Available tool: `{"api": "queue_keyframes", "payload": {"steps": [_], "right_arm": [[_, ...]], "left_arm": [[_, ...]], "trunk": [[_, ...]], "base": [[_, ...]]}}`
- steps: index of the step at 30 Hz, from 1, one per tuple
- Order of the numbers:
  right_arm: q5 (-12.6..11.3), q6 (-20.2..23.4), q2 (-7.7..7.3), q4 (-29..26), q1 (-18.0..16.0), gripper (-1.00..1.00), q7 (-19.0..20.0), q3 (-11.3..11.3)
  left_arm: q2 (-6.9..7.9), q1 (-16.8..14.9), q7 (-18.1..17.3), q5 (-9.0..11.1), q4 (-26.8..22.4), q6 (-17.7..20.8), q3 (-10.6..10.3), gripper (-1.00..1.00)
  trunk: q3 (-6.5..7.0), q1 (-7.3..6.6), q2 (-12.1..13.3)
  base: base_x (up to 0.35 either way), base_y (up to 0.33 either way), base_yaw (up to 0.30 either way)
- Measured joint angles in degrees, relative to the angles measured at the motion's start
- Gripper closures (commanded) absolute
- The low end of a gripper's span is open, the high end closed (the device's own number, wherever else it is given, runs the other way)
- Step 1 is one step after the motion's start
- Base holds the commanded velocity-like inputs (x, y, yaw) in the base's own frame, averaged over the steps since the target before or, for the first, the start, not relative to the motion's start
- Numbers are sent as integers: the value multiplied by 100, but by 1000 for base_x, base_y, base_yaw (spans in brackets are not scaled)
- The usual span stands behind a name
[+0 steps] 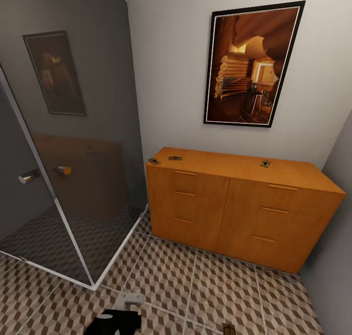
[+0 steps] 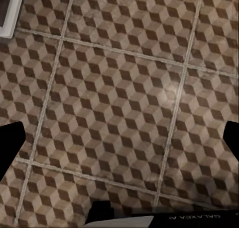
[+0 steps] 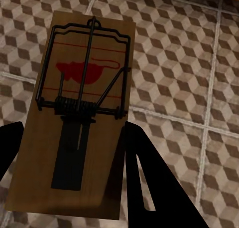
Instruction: Take the four mousetraps from the cabinet in the bathroom and place them on the bathroom floor. Make sure all four end up on the same floor surface, and ensure that at least two of them are either under or directly next to the same bathroom sink.
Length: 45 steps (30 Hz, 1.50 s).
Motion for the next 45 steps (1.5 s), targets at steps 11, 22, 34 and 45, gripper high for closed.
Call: {"api": "queue_keyframes", "payload": {"steps": [11, 22, 34, 45], "right_arm": [[0, -1, -8, 0, 0, 100, 1, -3], [0, 3, 4, 2, 0, 100, 2, 8], [0, 8, 9, 2, 0, 100, 2, 8], [0, 8, 9, 2, 0, 100, 2, 8]], "left_arm": [[-40, -3, -7, -13, -505, 763, -14, -100], [13, -108, 4, -75, -476, 760, -2, -100], [-165, -1442, 45, -433, 579, 812, 7, -100], [-181, -2515, 552, -456, 1933, 824, 9, -100]], "trunk": [[0, 0, 0], [0, 0, 0], [0, 0, 0], [0, 0, 0]], "base": [[0, 0, 0], [0, 0, 0], [0, 0, 0], [0, 0, 0]]}}
